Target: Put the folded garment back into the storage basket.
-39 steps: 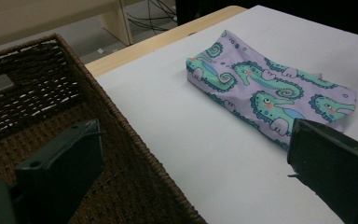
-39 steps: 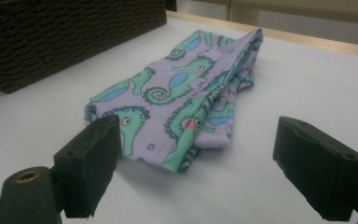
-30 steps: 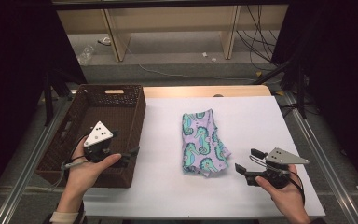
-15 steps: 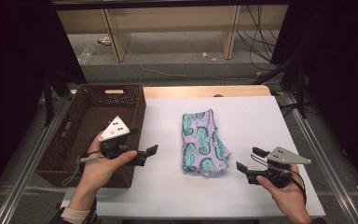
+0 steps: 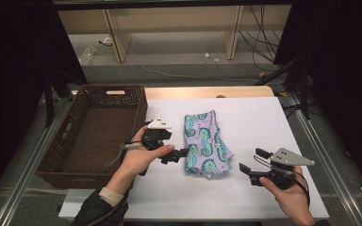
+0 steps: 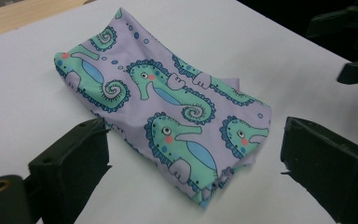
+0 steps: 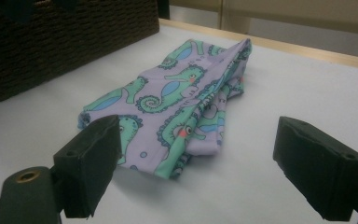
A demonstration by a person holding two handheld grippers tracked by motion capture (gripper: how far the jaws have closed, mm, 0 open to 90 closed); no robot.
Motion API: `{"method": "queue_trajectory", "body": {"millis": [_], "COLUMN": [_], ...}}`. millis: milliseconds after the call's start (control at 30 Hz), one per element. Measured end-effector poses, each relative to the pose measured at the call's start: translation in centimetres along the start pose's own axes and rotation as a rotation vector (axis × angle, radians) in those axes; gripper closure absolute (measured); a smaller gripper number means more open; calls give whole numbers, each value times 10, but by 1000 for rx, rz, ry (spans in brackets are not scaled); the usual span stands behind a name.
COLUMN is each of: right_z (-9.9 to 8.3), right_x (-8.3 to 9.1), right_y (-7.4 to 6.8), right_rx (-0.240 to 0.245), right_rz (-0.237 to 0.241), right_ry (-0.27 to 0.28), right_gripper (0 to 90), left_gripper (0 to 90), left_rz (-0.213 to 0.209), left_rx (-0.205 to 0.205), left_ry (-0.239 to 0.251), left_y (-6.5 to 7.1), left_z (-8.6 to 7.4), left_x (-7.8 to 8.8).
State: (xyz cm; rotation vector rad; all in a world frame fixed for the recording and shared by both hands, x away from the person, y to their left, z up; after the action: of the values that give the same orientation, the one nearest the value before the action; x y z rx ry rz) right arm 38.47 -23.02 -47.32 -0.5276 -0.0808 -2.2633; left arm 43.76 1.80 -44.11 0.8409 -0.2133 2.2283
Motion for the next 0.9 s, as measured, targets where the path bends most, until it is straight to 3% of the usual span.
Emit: {"method": "queue_trajectory", "body": {"millis": [333, 667, 900], "right_z": [0, 0, 0], "right_x": [1, 1, 1], "right_y": [0, 0, -1], "right_rx": [-1, -3, -2], "right_rz": [1, 1, 3], "right_ry": [6, 9, 9], "right_gripper": [158, 158, 158], "left_gripper": [64, 55, 47], "left_rz": [39, 30, 11], "left_rx": [13, 37, 84], "left_ry": [-41, -94, -148], "left_y": [-6, -10, -12], "left_z": [4, -3, -8], "left_x": [-30, -51, -71]}}
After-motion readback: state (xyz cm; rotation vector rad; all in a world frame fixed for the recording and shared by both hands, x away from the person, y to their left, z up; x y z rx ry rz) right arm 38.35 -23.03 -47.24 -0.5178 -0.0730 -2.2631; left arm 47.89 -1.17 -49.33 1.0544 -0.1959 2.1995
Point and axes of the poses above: each handheld gripper's, and its own axes: x roughly backward along the jaws, z roughly out of its top, y roughly to its right, the point moved 9 cm from there along -x, roughly forward along the jaws, and after that the axes turned 8 degrees about z, right-handed, at the moved point
